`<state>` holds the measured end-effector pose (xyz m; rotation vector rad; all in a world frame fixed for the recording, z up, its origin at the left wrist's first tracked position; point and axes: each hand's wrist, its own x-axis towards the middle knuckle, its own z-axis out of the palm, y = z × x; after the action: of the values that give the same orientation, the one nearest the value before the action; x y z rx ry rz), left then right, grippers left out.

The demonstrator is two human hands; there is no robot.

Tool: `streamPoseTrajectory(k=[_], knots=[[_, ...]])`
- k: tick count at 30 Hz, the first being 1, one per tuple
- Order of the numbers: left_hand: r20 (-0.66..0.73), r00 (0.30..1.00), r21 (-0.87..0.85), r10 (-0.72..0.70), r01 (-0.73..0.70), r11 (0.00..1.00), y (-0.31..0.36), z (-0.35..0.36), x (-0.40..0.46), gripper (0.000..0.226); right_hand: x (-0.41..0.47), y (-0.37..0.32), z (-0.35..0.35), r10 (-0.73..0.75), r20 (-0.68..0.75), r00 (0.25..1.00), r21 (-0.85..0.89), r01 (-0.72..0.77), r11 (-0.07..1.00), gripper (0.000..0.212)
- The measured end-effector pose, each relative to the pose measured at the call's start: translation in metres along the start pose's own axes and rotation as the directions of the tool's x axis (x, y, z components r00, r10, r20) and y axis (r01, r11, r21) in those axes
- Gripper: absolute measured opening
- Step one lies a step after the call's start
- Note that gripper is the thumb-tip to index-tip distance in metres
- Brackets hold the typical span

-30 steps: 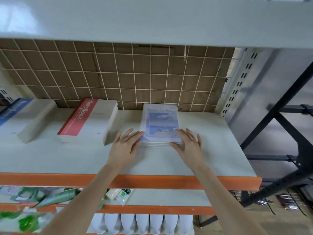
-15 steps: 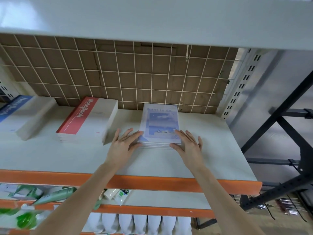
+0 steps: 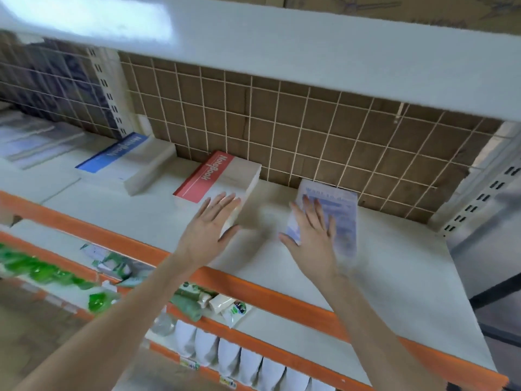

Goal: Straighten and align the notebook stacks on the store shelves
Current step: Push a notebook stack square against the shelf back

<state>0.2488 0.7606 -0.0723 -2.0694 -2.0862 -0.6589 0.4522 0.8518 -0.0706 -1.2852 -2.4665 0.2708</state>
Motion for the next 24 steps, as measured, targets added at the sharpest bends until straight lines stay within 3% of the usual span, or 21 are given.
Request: streamPoseTrajectory(k=[8, 14, 19, 24], knots=[[-0.025, 0.980, 0.165, -0.199, 0.200, 0.966, -0.153, -0.084, -0.091, 0.067, 0.029, -0.183, 0.069, -0.301, 0.127, 0.945, 0.075, 0.293, 0.953, 0.066], [-0.138, 0.934, 0.222, -0.329, 0.352, 0.909, -0.292, -0.153, -0.175, 0.044, 0.059, -0.346, 0.131, -0.420, 0.159, 0.894, 0.146, 0.399, 0.905, 0.062], [-0.163, 0.875, 0.254, -0.456, 0.484, 0.838, -0.390, -0.208, -0.233, 0.049, 0.077, -0.472, 0.177, -0.491, 0.150, 0.858, 0.224, 0.454, 0.862, 0.062], [-0.147, 0.856, 0.289, -0.496, 0.517, 0.806, -0.471, -0.241, -0.248, 0.055, 0.118, -0.555, 0.212, -0.516, 0.151, 0.843, 0.247, 0.473, 0.846, 0.063]])
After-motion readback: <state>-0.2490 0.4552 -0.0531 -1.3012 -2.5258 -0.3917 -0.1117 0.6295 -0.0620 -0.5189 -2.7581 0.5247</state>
